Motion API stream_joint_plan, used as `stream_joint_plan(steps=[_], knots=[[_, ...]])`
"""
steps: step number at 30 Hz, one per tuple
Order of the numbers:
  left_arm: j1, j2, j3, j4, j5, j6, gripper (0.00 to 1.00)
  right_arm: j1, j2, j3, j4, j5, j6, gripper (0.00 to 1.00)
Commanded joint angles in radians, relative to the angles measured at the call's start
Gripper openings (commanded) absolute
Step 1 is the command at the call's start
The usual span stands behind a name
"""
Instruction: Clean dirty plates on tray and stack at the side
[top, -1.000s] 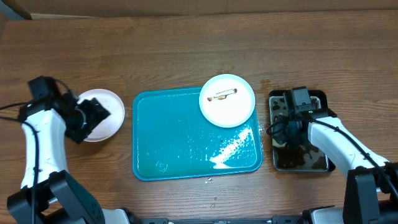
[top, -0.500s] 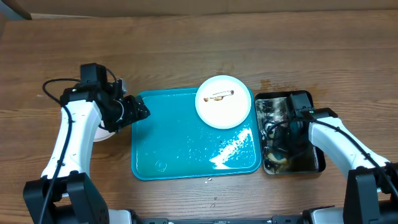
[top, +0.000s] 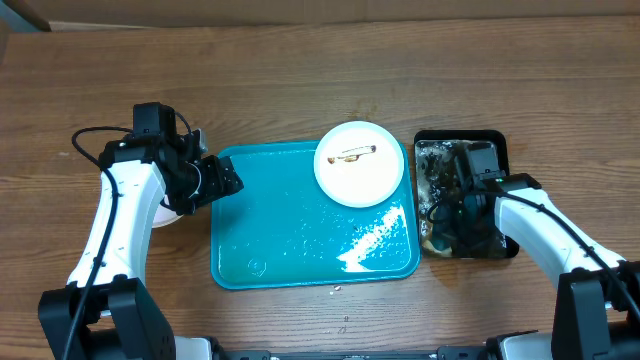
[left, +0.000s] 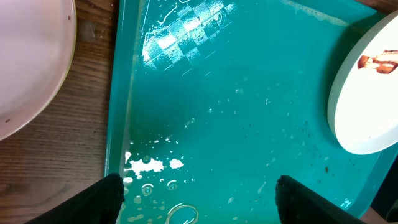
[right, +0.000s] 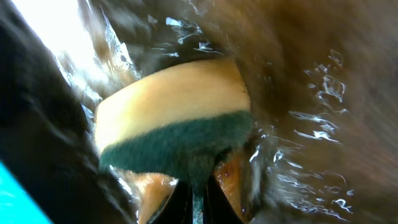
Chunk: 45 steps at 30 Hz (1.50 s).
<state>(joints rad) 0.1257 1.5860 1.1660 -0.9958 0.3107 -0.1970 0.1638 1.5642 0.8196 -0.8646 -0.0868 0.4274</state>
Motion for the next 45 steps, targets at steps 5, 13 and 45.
stream_joint_plan(steps=[5, 13, 45], knots=[[-0.058, -0.023, 0.024, 0.012, 0.002, 0.054, 0.80, -0.017, -0.002, 0.006, -0.032, 0.190, 0.097, 0.04], [-0.224, -0.021, 0.024, 0.122, 0.001, 0.071, 0.85, -0.017, -0.046, 0.110, -0.066, 0.133, 0.089, 0.04], [-0.716, 0.261, 0.024, 0.401, -0.139, -0.961, 0.91, -0.017, -0.083, 0.134, -0.100, 0.092, 0.017, 0.04]])
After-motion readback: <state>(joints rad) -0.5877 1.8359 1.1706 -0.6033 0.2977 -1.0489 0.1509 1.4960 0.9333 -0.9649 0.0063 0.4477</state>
